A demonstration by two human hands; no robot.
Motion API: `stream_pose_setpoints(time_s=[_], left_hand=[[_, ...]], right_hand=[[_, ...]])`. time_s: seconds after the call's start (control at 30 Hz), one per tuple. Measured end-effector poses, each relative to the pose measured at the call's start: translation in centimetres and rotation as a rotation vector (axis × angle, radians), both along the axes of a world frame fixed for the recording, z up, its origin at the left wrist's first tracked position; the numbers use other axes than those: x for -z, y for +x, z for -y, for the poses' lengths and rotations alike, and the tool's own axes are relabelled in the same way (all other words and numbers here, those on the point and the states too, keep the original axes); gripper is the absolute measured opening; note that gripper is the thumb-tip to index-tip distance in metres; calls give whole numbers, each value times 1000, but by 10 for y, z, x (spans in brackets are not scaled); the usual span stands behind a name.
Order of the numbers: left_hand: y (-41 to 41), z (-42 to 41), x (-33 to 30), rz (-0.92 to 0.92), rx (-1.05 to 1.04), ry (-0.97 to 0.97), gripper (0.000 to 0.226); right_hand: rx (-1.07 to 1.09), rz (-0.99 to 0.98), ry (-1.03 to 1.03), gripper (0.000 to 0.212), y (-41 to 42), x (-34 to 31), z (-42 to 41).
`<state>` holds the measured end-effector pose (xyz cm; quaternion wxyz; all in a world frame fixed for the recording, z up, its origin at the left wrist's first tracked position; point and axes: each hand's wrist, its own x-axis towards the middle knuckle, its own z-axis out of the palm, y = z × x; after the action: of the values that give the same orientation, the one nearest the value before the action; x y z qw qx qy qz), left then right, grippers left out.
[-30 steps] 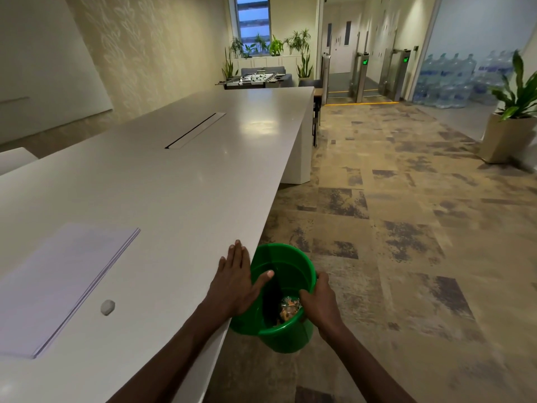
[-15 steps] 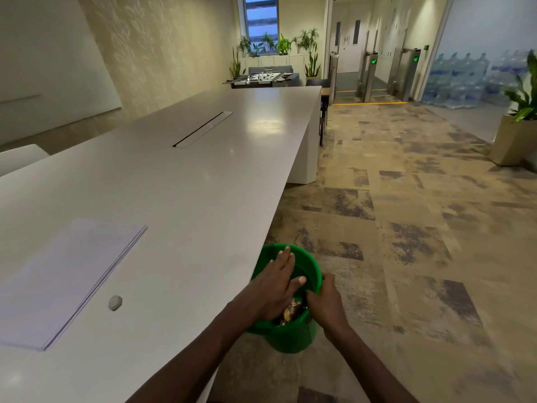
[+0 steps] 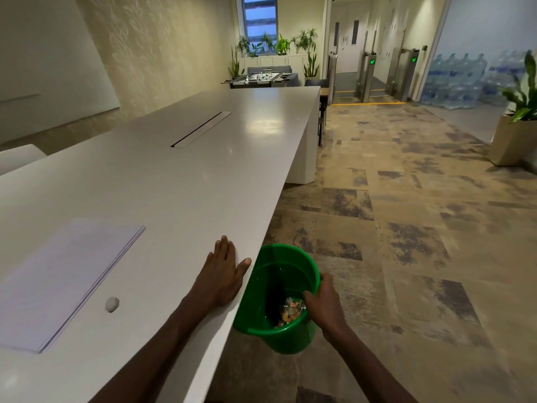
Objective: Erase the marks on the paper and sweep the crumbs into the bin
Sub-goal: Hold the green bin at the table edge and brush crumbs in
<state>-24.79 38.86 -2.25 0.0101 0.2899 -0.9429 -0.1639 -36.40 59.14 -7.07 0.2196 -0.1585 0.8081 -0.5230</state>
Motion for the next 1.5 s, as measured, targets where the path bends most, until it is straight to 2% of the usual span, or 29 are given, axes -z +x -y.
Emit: stream_pose_setpoints(time_s=[0.27,0.37,0.4,0.47,0.53,0.73,0.83,1.0,1.07,1.13,1.27,1.37,1.5], left_hand=[[-9,-8,3,83,77,-85,84],[-15,-14,1,112,101,-81,112],[-17,-17,0,116,110,-80,113],[-23,-27,0,115,132,-93,92],[-28,-37,0,97,162,-103,82],[-37,-54,2,124,233,-146,78],[-40,-62,1,139,273,-86,75],[-42,-55,-12,-82,228,192,64],[-39,-45,-16,-187,178,211,63],[-33,-31,-19,-221,107,150,66],[-23,-11,-12,-94,-11,72,74],[-21,-14,-3,34,16,16,74],[-26,-28,1,55,71,-52,73]], right_hand=[[9,4,0,41,0,3,1],[14,7,0,41,0,4,1],[15,10,0,41,0,4,1],[18,13,0,41,0,4,2],[22,15,-2,40,0,4,3],[29,23,-17,35,2,4,3],[24,19,-23,35,2,3,2],[19,18,-25,35,2,3,1],[18,27,-30,37,2,3,1],[20,23,-33,38,2,3,1],[31,35,-41,41,4,4,-1],[34,45,-46,39,5,4,-1],[27,57,-45,42,7,4,-5]])
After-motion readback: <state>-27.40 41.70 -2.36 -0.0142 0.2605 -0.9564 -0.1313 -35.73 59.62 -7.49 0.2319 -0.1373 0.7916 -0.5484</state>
